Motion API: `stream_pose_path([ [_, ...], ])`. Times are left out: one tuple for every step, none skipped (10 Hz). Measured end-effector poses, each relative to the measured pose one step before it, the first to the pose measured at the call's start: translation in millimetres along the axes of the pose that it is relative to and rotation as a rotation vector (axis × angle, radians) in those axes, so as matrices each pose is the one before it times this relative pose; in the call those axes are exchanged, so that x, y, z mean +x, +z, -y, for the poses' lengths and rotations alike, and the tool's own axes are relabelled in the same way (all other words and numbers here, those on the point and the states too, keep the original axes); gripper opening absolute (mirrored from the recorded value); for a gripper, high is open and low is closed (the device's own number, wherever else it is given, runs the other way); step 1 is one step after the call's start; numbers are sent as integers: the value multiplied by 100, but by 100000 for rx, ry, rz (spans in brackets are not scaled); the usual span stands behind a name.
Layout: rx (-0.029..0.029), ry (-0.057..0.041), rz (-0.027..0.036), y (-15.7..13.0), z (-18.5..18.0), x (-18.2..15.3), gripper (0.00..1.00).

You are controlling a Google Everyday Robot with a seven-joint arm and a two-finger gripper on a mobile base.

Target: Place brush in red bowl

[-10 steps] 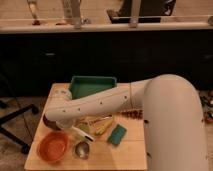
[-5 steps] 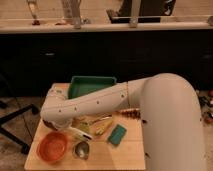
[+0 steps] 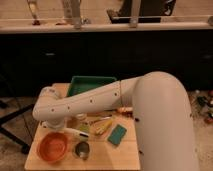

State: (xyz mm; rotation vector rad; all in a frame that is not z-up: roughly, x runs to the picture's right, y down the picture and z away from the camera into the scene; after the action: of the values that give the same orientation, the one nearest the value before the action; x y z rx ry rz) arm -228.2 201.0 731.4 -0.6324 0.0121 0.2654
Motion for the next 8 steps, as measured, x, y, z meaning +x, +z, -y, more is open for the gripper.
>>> stream_pose_path([
  [-1013, -1312, 19, 16, -166, -283, 0],
  [-892, -957, 297, -3, -139, -297, 0],
  [-837, -656, 259, 23, -131, -229, 0],
  [-994, -661, 170, 8, -170, -285, 0],
  [-1449, -926, 243, 8, -257, -424, 0],
  [-786, -540, -72, 34, -105, -138, 0],
  [-1496, -844, -34, 12, -188, -171, 0],
  [-1467, -670, 135, 17, -189, -152, 0],
])
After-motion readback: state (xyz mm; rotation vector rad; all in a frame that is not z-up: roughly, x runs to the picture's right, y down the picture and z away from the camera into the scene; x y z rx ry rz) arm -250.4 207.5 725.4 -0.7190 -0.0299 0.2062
